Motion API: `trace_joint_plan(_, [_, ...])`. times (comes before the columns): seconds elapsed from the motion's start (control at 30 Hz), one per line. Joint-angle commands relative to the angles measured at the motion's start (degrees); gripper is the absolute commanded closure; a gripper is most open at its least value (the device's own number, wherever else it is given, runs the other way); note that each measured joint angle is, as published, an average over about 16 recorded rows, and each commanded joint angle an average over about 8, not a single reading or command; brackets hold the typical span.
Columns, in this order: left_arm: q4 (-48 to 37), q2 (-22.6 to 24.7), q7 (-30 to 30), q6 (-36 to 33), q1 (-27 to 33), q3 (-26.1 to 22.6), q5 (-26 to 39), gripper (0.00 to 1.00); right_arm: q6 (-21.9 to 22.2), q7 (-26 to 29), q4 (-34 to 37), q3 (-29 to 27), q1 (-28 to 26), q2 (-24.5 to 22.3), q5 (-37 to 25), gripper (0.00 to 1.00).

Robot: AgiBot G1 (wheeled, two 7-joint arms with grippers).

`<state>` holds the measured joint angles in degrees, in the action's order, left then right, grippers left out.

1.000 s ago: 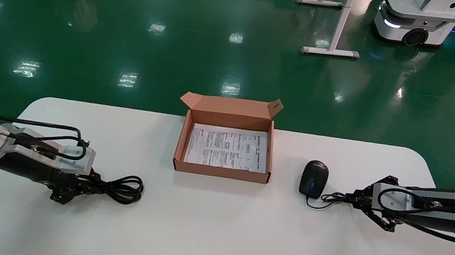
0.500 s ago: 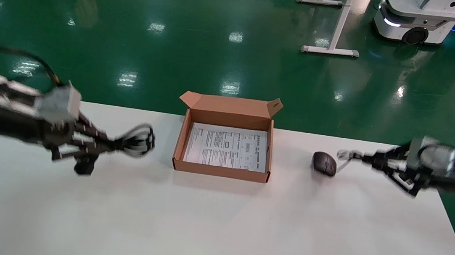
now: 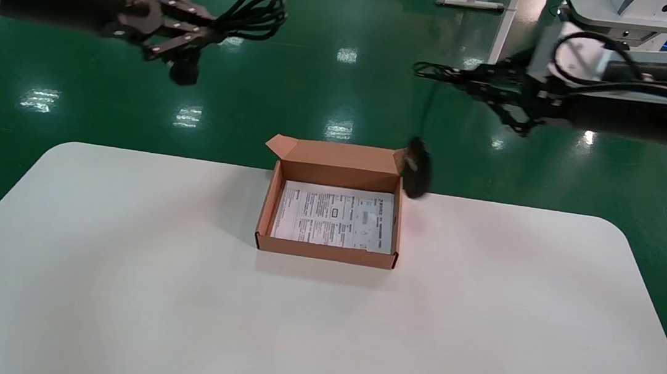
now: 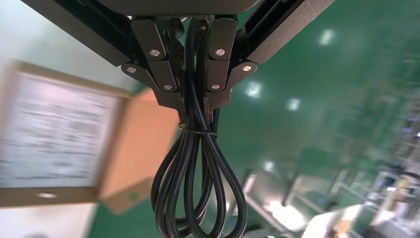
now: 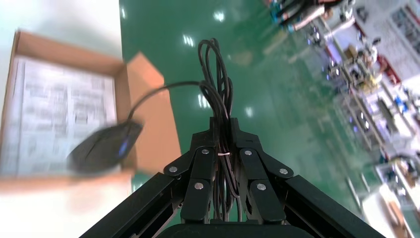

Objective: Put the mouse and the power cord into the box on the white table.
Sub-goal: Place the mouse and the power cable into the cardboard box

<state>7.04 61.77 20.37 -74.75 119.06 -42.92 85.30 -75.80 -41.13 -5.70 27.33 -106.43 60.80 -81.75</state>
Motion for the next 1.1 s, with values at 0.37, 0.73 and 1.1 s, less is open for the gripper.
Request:
trace_joint_plan(0.37, [1.2, 3.6, -0.1, 7.7, -3.2, 0.5, -0.5, 1.0, 6.8, -1.9, 2.1, -0.3, 5.3, 10.2, 0.6, 1.0])
trace_joint_plan(0.73, [0.6, 2.9, -1.1, 7.2, -2.6, -0.5, 0.9, 1.0, 10.2, -7.8, 1.8, 1.6, 8.4, 15.9, -1.9, 1.0])
trace_joint_plan(1.1, [2.2, 1.1, -2.4, 4.5, -1.4, -1.7, 2.6, 1.0, 12.2, -7.4, -2.6, 5.1, 12.6, 17.3, -4.1, 0.56])
